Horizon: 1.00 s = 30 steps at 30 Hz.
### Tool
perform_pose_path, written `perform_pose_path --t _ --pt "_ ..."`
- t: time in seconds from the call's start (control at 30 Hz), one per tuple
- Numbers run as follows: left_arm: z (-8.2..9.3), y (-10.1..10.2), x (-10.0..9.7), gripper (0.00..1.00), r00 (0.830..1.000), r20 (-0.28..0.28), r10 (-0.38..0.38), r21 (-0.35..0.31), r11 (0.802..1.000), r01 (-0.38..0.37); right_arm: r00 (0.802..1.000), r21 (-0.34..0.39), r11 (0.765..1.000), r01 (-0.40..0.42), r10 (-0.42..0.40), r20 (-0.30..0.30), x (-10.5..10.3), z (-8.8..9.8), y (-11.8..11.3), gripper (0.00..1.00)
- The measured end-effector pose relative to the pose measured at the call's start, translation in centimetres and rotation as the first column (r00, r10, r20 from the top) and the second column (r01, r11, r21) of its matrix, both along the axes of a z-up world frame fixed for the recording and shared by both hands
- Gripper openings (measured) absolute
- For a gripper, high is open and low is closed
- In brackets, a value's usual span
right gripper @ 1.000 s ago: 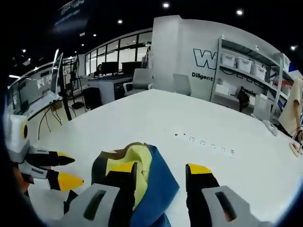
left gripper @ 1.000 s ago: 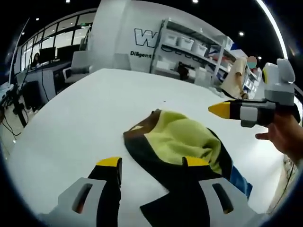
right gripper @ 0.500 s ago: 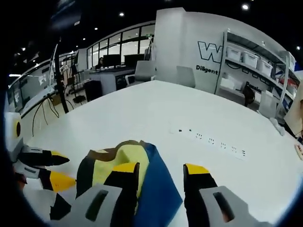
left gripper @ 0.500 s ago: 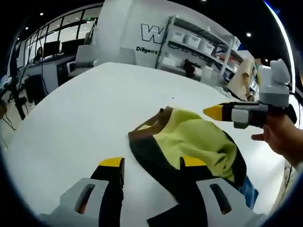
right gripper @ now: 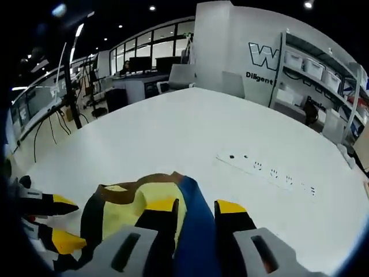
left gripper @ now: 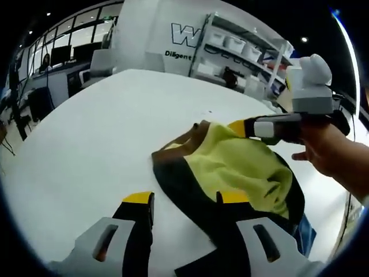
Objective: Fold the garment on the visible template until the final outline fits inside the template.
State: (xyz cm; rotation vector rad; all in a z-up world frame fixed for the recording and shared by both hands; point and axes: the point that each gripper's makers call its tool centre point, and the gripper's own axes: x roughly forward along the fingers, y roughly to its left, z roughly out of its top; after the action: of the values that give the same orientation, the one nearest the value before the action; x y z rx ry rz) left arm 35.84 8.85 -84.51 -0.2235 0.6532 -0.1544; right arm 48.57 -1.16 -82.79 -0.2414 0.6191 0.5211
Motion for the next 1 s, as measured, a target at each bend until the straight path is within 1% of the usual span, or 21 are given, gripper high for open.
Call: perform_pose_path --t 0.13,0.4,0.6,0.73,0.9,0.93,1.0 --pt "-0.1 -0.2 0.1 0.38 1.0 -0.003 -0.002 -0.006 1.0 0.002 1.0 -0.009 1.0 -0.004 0.004 -0.01 0.3 -0.5 0.1 0.2" --pt "-0.4 -0.4 0.1 0.37 1.0 -0.011 -0.004 -0.014 1.0 0.004 0.999 -0.031 0.999 -0.007 0.005 -0.05 0.5 -1.7 0.1 0.15" --pt "-0.5 -0.5 0.3 0.36 1.0 -0.014 -0.002 -0.025 1.0 0.002 0.998 -0.055 0.998 -0.011 0.008 -0.06 0.4 -2.3 -0.1 0.11" --pt "-0.4 -0.6 0.3 0.35 1.0 -0.01 -0.003 -0.028 1.0 0.003 0.996 -0.046 0.999 0.001 -0.005 -0.084 0.4 -2.7 -0.3 0.08" --pt "-0.7 -0.6 0.0 0.34 1.0 -0.025 -0.004 -0.029 1.0 0.003 0.994 -0.037 0.999 0.006 -0.01 -0.11 0.3 -3.3 -0.4 0.04" --pt "-0.6 -0.6 0.0 0.34 1.0 -0.025 -0.004 -0.03 1.0 0.004 0.993 -0.038 0.999 0.007 -0.012 -0.114 0.3 -3.4 -0.4 0.02" --pt "-0.6 -0.6 0.1 0.34 1.0 -0.02 -0.004 -0.029 1.0 0.003 0.994 -0.046 0.999 0.009 -0.014 -0.107 0.3 -3.2 -0.7 0.0"
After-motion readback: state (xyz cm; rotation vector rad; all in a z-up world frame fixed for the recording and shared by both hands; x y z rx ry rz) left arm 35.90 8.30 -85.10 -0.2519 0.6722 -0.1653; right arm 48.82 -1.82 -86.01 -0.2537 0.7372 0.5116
